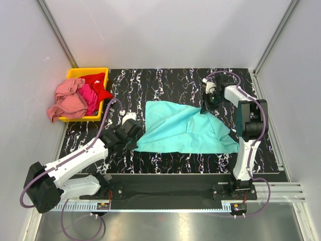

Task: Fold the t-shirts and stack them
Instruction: Flatten the tshirt out

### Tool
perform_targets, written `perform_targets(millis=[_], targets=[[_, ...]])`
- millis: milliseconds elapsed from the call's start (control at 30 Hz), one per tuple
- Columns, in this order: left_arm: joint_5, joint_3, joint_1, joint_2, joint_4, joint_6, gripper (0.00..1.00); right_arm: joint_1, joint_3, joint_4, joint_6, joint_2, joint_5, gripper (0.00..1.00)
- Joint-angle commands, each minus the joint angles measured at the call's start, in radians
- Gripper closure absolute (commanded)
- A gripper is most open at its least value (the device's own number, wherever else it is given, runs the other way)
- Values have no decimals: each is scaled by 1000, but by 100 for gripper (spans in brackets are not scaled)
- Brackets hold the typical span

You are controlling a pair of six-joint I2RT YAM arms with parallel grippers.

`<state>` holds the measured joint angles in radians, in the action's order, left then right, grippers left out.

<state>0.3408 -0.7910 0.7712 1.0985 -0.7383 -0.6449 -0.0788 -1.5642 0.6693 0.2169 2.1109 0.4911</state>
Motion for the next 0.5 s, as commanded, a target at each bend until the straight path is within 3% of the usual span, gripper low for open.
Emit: perform_targets(millis=[0,200,300,467], targets=[[-3,-1,-4,-8,36,14,100,-1,-30,-16,16,-29,35,100],[10,-43,-4,-15,19,22,100,-1,-8,-51,-13,-115,40,100],[58,-115,-4,-9,-4,34,100,-1,-10,-74,-79,-207,-35,100],[240,-399,-4,55,-96,85,100,-3,-54,-73,-209,-405,-163,100]])
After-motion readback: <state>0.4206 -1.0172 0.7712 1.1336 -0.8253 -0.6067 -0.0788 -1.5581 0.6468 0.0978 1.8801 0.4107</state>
